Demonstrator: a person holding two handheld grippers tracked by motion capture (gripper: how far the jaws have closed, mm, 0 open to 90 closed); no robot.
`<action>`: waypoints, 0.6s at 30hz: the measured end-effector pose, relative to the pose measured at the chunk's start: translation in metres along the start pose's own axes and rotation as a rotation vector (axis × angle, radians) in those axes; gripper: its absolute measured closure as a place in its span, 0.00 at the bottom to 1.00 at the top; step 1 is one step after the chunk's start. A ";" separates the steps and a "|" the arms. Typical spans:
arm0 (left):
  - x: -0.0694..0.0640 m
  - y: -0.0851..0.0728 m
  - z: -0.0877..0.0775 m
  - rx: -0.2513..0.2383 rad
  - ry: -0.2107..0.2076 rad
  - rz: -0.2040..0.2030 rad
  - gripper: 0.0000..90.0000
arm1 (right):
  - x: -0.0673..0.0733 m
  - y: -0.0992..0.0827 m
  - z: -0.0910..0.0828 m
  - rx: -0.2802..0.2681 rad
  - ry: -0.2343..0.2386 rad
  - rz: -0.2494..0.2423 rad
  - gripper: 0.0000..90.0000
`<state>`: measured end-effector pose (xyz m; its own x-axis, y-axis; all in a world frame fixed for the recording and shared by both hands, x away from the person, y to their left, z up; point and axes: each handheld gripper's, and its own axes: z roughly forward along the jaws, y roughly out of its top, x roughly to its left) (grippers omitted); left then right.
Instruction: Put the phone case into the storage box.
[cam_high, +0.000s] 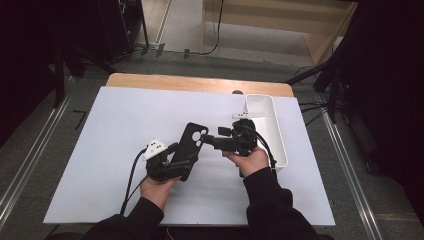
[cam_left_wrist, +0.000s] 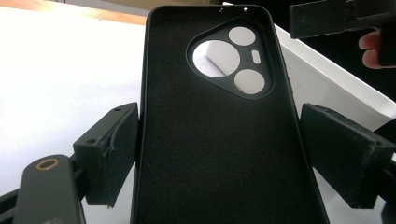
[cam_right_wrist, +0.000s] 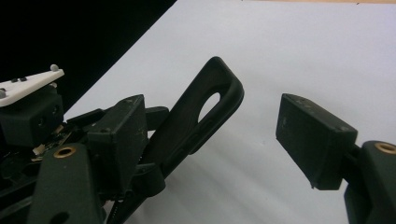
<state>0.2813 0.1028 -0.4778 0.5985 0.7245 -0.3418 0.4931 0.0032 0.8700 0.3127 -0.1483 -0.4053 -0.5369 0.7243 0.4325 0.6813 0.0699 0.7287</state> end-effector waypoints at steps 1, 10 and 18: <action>0.000 0.000 0.000 0.000 0.000 -0.001 0.16 | 0.000 0.000 0.001 0.001 -0.003 0.002 0.27; -0.002 0.000 0.001 0.006 -0.005 -0.006 0.16 | -0.001 0.002 0.008 0.006 -0.011 -0.002 0.27; -0.003 0.000 0.000 -0.002 -0.019 -0.009 0.16 | -0.002 0.003 0.016 0.014 -0.017 0.012 0.29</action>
<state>0.2792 0.1006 -0.4767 0.6055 0.7115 -0.3566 0.4975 0.0113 0.8674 0.3239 -0.1385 -0.4128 -0.5203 0.7369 0.4316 0.6943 0.0707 0.7162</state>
